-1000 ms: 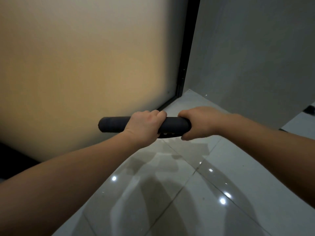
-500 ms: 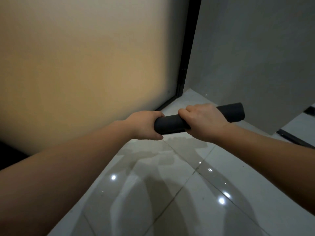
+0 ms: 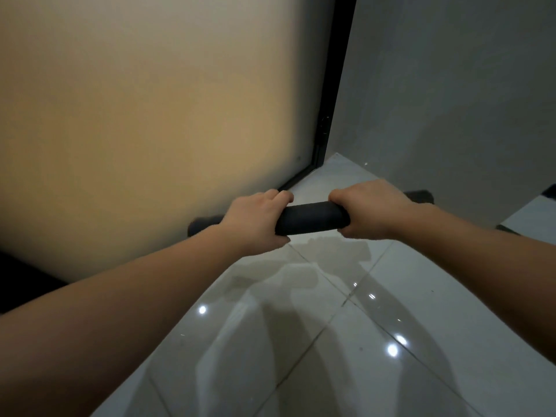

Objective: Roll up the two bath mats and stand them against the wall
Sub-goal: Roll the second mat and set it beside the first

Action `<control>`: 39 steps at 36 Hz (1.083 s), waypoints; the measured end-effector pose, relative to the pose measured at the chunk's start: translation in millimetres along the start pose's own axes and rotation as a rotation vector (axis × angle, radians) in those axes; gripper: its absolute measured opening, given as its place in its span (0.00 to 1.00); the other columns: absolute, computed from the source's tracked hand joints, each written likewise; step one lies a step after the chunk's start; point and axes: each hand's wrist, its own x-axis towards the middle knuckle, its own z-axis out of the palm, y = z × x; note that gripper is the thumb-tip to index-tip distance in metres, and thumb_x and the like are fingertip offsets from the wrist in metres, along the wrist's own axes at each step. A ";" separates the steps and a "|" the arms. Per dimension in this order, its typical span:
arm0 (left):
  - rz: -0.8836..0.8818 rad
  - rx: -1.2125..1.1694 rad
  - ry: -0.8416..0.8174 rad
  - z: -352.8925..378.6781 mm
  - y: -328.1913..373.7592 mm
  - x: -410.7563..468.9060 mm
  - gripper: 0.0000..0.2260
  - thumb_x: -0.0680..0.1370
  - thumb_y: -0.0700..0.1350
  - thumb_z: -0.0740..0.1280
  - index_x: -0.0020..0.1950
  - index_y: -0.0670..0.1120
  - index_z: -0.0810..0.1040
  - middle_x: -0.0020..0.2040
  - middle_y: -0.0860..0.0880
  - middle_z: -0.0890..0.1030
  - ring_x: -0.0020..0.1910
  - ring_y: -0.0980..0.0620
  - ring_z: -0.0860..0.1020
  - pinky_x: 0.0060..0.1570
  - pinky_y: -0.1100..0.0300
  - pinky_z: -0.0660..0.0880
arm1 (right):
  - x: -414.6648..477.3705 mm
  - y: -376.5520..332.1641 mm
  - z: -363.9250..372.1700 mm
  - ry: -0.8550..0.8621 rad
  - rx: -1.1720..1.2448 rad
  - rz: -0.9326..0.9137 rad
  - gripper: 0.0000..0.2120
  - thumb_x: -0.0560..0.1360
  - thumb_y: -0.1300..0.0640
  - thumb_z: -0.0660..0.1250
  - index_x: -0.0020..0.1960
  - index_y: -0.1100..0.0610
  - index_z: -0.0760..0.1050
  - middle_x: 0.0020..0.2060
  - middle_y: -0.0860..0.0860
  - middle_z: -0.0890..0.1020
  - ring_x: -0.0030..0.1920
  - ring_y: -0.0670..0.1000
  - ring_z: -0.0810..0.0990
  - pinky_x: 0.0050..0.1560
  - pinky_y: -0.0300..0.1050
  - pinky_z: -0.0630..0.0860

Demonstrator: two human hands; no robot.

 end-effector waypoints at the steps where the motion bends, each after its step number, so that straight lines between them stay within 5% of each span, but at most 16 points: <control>1: -0.016 -0.056 -0.071 0.6 -0.1 1.4 0.28 0.68 0.58 0.70 0.65 0.53 0.66 0.58 0.52 0.75 0.55 0.49 0.76 0.48 0.53 0.74 | -0.5 1.6 2.8 0.061 -0.061 -0.040 0.08 0.69 0.51 0.66 0.48 0.47 0.70 0.38 0.45 0.78 0.37 0.49 0.76 0.38 0.45 0.74; 7: -0.084 -0.236 -0.177 11.8 9.6 2.4 0.15 0.68 0.53 0.70 0.52 0.55 0.72 0.44 0.54 0.80 0.44 0.50 0.78 0.42 0.56 0.75 | -8.0 10.0 14.7 0.112 -0.121 -0.114 0.11 0.71 0.50 0.66 0.52 0.47 0.70 0.39 0.46 0.76 0.38 0.49 0.75 0.40 0.46 0.74; 13: -0.085 -0.336 -0.232 26.0 18.0 -0.6 0.15 0.68 0.52 0.70 0.53 0.53 0.72 0.44 0.52 0.79 0.43 0.49 0.78 0.41 0.57 0.72 | -5.7 23.4 -2.9 -0.310 -0.026 0.067 0.16 0.66 0.45 0.72 0.51 0.43 0.72 0.41 0.44 0.78 0.42 0.47 0.77 0.45 0.47 0.77; 19: -0.195 -0.483 -0.296 -5.3 4.3 -25.3 0.18 0.68 0.53 0.71 0.54 0.52 0.71 0.43 0.52 0.76 0.43 0.49 0.76 0.40 0.58 0.69 | 39.3 -10.4 -67.7 -0.537 -0.086 0.009 0.15 0.64 0.50 0.75 0.47 0.45 0.74 0.40 0.45 0.78 0.42 0.47 0.78 0.48 0.47 0.78; 28: -0.320 -0.405 -0.302 -10.2 -39.1 -52.0 0.17 0.68 0.55 0.71 0.52 0.52 0.71 0.45 0.51 0.79 0.43 0.49 0.78 0.44 0.54 0.77 | 92.2 -40.5 -54.5 -0.458 -0.116 -0.243 0.15 0.63 0.47 0.75 0.43 0.44 0.71 0.35 0.43 0.76 0.37 0.45 0.74 0.36 0.40 0.68; 33: -0.342 -0.458 -0.375 -28.7 -51.8 -56.4 0.20 0.68 0.60 0.72 0.54 0.54 0.72 0.48 0.54 0.79 0.45 0.53 0.78 0.43 0.55 0.76 | 98.7 -24.2 -37.1 -0.310 -0.017 -0.351 0.16 0.62 0.42 0.73 0.46 0.44 0.73 0.35 0.43 0.77 0.37 0.44 0.76 0.38 0.42 0.72; 39: -0.607 -0.514 -0.313 -87.0 -46.3 -69.8 0.13 0.76 0.57 0.65 0.57 0.53 0.74 0.50 0.54 0.78 0.49 0.53 0.77 0.49 0.56 0.74 | 114.7 -9.7 -54.0 -0.252 0.054 -0.502 0.15 0.61 0.40 0.70 0.43 0.41 0.70 0.34 0.41 0.75 0.36 0.42 0.75 0.36 0.40 0.70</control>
